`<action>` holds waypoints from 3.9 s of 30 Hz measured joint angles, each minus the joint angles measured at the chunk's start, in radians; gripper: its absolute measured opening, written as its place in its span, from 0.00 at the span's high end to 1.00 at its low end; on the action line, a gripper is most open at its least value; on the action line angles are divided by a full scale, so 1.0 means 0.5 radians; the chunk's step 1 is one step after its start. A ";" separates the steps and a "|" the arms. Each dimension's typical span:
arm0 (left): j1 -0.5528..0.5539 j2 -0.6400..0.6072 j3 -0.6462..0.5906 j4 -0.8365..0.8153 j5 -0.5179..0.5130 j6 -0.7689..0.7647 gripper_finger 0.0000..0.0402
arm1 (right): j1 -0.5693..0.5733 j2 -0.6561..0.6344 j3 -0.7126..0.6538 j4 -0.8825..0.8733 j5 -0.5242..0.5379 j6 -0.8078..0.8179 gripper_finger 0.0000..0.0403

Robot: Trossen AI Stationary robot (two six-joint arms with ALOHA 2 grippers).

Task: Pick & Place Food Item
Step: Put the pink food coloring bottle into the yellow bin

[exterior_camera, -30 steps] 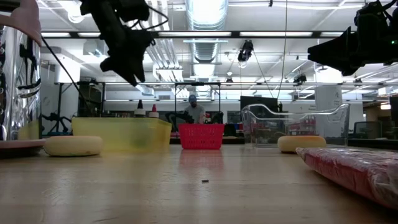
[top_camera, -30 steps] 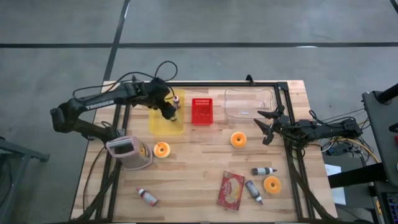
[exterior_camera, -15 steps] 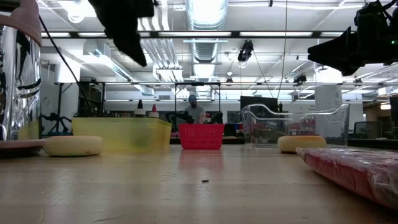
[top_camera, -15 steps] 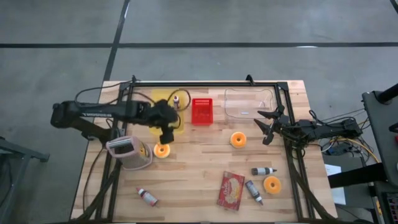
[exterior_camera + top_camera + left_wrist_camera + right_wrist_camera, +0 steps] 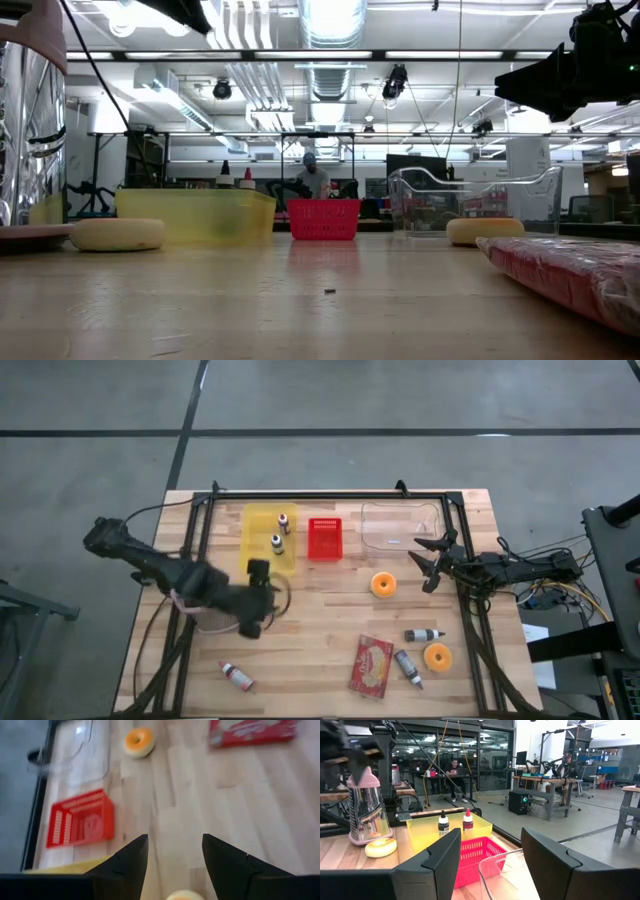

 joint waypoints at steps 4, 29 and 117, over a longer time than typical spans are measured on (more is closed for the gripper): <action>-0.331 0.000 0.000 0.042 -0.266 -0.139 0.53 | 0.000 0.000 0.000 -0.001 0.000 0.000 0.50; -1.075 0.000 -0.476 0.155 -0.148 -1.620 0.53 | 0.000 0.001 0.000 0.000 0.000 0.000 0.50; -1.537 0.334 -1.423 1.546 -0.174 -2.246 0.53 | 0.000 0.000 0.000 0.000 0.000 0.000 0.50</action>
